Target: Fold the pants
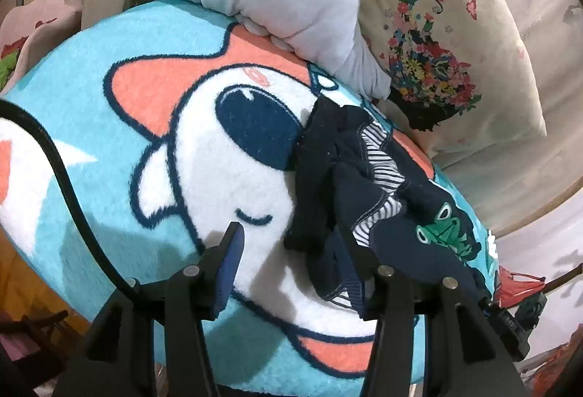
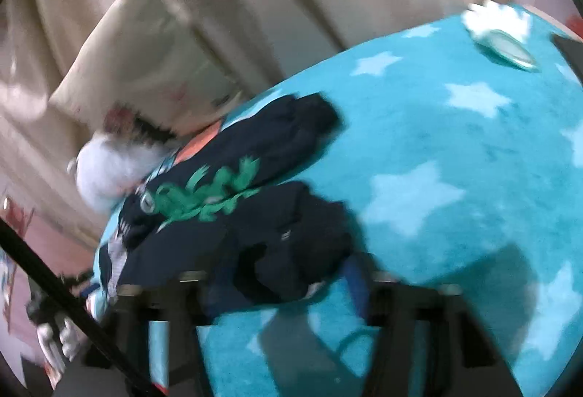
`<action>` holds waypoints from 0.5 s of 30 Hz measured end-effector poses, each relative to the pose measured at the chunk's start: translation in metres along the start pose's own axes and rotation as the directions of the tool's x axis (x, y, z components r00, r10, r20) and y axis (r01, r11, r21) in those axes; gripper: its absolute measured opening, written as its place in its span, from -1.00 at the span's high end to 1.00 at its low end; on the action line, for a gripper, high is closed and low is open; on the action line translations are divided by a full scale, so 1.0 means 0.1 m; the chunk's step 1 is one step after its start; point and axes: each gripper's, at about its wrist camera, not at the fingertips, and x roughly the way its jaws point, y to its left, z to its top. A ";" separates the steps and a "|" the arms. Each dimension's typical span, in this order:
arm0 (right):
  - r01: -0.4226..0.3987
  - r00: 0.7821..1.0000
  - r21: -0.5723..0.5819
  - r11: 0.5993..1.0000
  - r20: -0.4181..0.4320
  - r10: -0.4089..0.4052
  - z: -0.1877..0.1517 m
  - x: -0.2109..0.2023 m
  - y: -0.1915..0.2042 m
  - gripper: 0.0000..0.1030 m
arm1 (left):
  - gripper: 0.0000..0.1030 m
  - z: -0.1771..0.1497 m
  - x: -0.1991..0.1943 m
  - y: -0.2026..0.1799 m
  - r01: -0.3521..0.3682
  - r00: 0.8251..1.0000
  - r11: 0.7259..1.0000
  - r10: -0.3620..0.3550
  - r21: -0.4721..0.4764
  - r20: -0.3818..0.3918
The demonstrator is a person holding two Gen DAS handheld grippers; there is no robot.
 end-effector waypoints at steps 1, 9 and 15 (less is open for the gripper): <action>-0.020 1.000 -0.003 1.000 0.007 0.020 0.01 -0.03 0.04 0.64 | 0.05 0.00 -0.01 -0.01 0.005 1.000 1.000 -0.005 0.003 0.003; 0.137 0.990 0.027 0.990 0.024 -0.138 0.04 -0.19 -0.17 0.37 | -0.07 -0.03 0.02 -0.09 0.016 1.000 0.999 -0.016 0.034 0.004; 0.157 0.983 0.032 0.987 0.097 -0.159 0.21 -0.42 -0.19 0.04 | -0.18 -0.02 0.06 -0.27 -0.003 1.000 0.995 0.002 0.102 0.016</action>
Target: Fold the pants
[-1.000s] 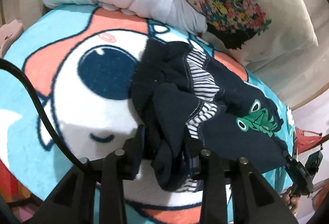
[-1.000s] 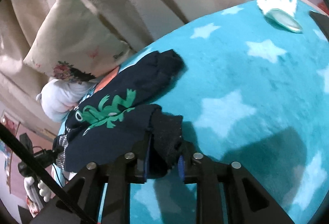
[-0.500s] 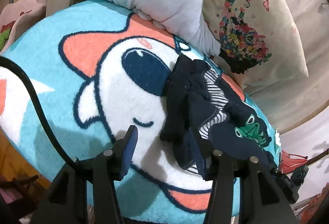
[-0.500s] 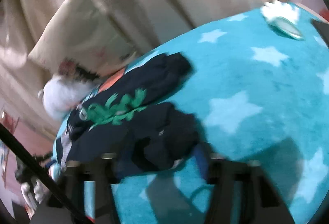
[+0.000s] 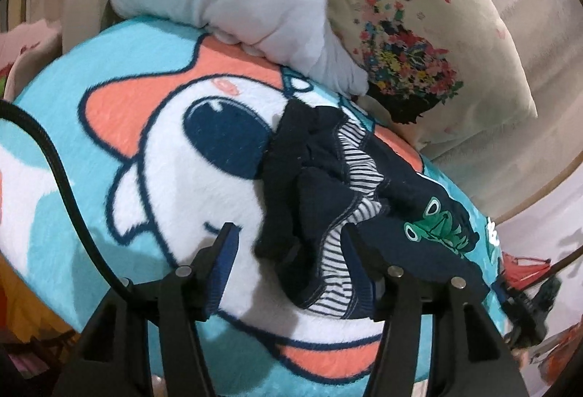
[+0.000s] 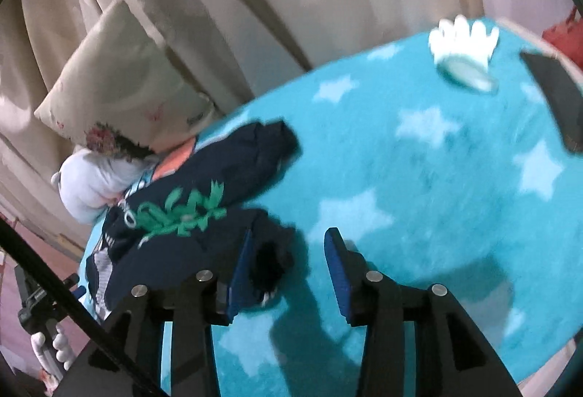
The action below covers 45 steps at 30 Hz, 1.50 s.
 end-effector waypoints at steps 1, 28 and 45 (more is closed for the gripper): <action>-0.005 1.000 -0.013 1.000 0.012 0.005 0.03 -0.02 0.05 -0.04 | -0.20 -0.01 0.00 -0.06 -0.006 1.000 1.000 0.006 0.009 0.005; -0.038 0.996 -0.235 0.971 -0.092 0.017 0.13 0.58 0.79 -0.23 | -0.33 -0.17 0.32 -0.54 -0.221 0.974 0.951 0.205 0.214 0.094; -0.047 0.992 -0.305 0.951 -0.126 0.009 0.18 0.78 0.95 -0.23 | -0.33 -0.14 0.42 -0.70 -0.358 0.932 0.890 0.322 0.282 0.166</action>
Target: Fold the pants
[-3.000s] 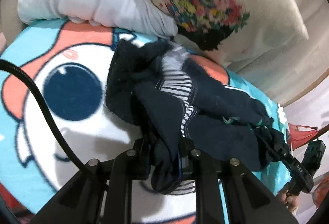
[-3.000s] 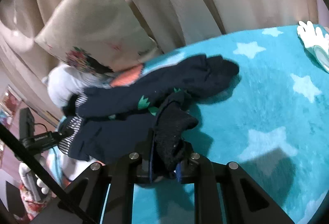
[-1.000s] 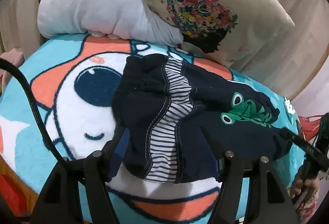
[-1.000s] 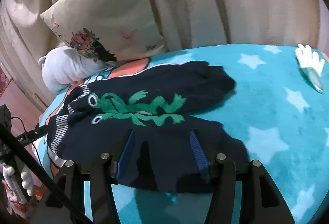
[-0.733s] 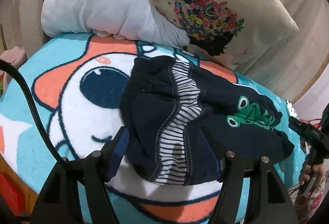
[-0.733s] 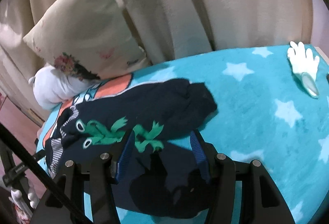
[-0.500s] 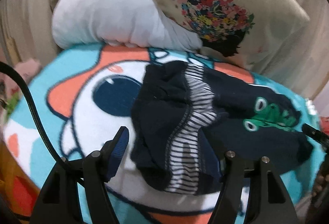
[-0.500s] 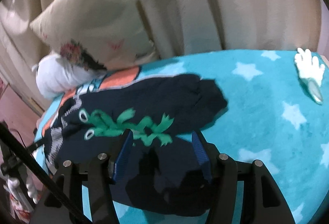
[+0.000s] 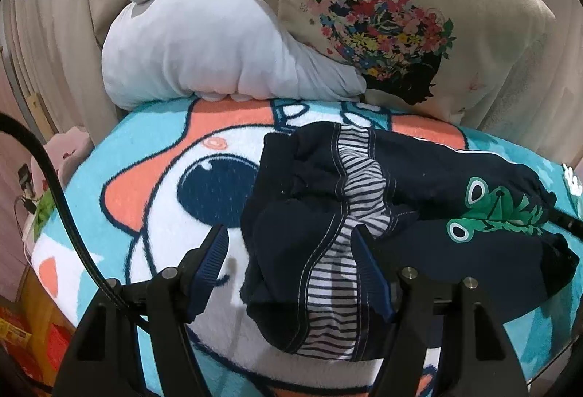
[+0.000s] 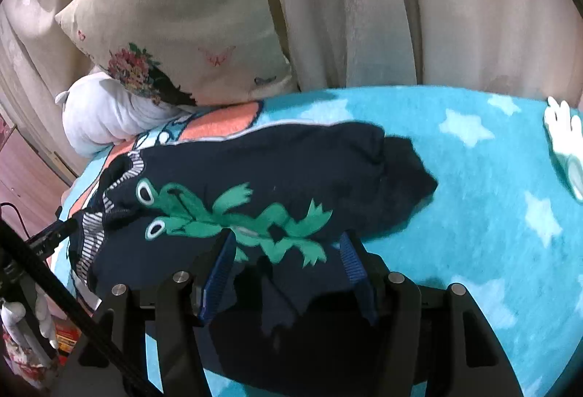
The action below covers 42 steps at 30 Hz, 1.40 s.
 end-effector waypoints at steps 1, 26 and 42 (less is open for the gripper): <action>0.002 1.000 -0.006 1.000 0.007 -0.002 0.05 -0.02 0.00 -0.23 | -0.33 0.01 0.00 -0.01 0.012 1.000 1.000 -0.012 0.006 -0.001; -0.095 0.966 -0.229 0.969 -0.257 0.034 1.14 1.34 0.04 -0.41 | -0.45 1.08 1.69 -1.06 0.434 0.858 0.866 -0.313 0.249 -0.407; -0.075 0.987 -0.338 0.938 -0.161 0.021 0.99 0.85 0.39 0.87 | 0.84 0.90 1.04 -1.20 0.322 0.933 0.859 -0.217 0.398 -0.288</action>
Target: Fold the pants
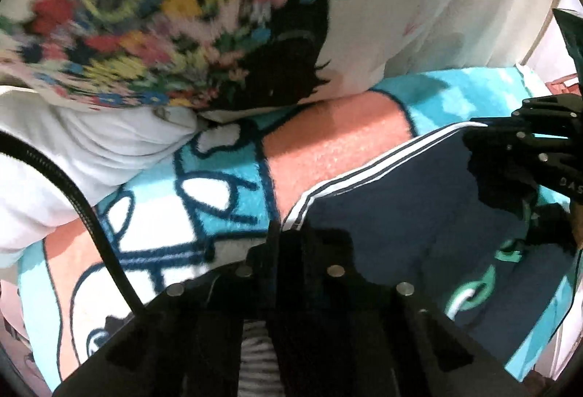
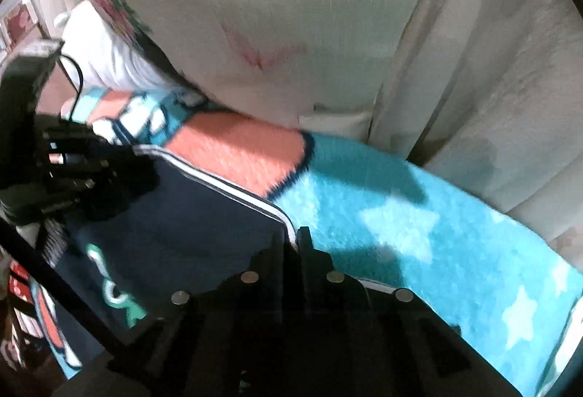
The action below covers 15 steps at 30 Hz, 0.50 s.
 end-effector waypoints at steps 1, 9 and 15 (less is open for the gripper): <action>0.001 1.000 0.002 1.000 0.020 -0.001 -0.01 -0.09 0.03 0.87 | 0.84 -0.03 -0.09 0.00 0.001 1.000 1.000 -0.001 -0.006 0.014; -0.029 0.990 -0.018 0.999 0.139 0.031 -0.39 -0.76 0.45 0.88 | 0.83 -0.49 -0.96 -0.06 0.017 0.987 0.998 -0.005 -0.067 0.162; -0.085 0.985 -0.010 0.996 0.151 0.086 -0.96 -0.87 0.73 0.88 | 0.81 -1.09 -1.18 -0.18 0.016 0.978 0.995 0.005 -0.102 0.207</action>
